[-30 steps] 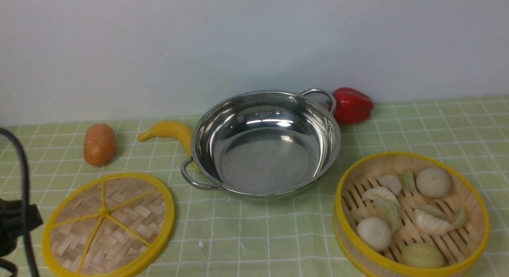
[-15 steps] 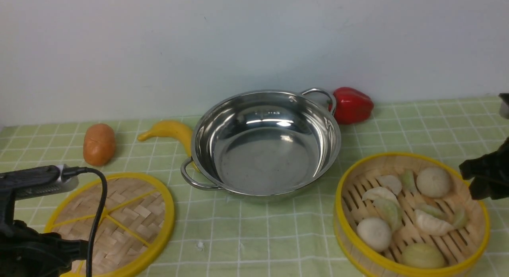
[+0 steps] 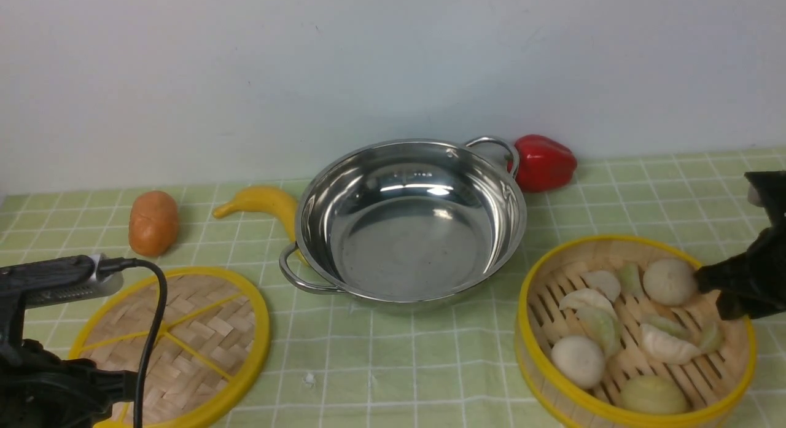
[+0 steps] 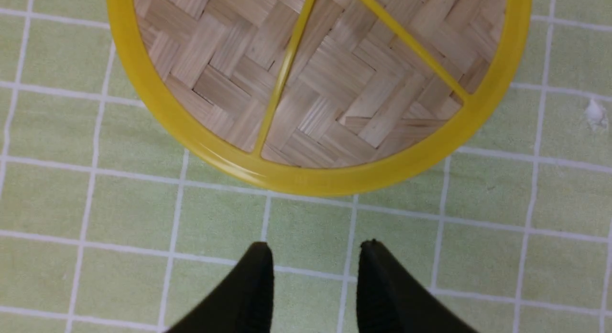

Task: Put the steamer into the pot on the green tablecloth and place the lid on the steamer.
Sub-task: 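Reach for and grasp the rim of the bamboo steamer holding the buns with the right gripper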

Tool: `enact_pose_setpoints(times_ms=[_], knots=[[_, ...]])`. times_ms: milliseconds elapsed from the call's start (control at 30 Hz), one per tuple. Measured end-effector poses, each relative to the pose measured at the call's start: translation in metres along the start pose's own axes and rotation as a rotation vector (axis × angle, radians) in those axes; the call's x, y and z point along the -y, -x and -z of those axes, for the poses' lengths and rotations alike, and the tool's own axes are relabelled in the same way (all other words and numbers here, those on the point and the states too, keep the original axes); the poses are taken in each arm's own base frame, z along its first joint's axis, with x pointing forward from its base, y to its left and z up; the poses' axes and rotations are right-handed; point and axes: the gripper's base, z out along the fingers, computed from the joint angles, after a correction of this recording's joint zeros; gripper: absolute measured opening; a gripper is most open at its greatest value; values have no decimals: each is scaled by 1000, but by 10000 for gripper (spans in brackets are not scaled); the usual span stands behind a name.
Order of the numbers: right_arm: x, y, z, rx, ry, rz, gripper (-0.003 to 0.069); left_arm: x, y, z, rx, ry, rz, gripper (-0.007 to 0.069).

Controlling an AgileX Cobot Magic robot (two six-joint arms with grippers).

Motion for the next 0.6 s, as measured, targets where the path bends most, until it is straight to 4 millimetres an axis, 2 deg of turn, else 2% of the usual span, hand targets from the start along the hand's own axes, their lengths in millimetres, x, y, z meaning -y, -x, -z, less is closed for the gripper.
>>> enact_pose_setpoints(times_ms=[100, 133, 267, 433, 567, 600], knots=[[0, 0, -7, -4, 0, -15, 118, 0, 0, 0, 0, 0, 0, 243], [1, 1, -7, -8, -11, 15, 57, 0, 0, 0, 1, 0, 0, 243], [1, 4, -2, -21, -17, 10, 59, 0, 0, 0, 1, 0, -1, 243], [-1, 20, 36, -47, -28, 39, 59, 0, 0, 0, 1, 0, -1, 243], [-6, 49, 90, 26, -19, 43, 59, 0, 0, 0, 1, 1, -3, 243], [-7, 50, 92, 23, -17, 41, 59, 0, 0, 0, 1, 2, -3, 243]])
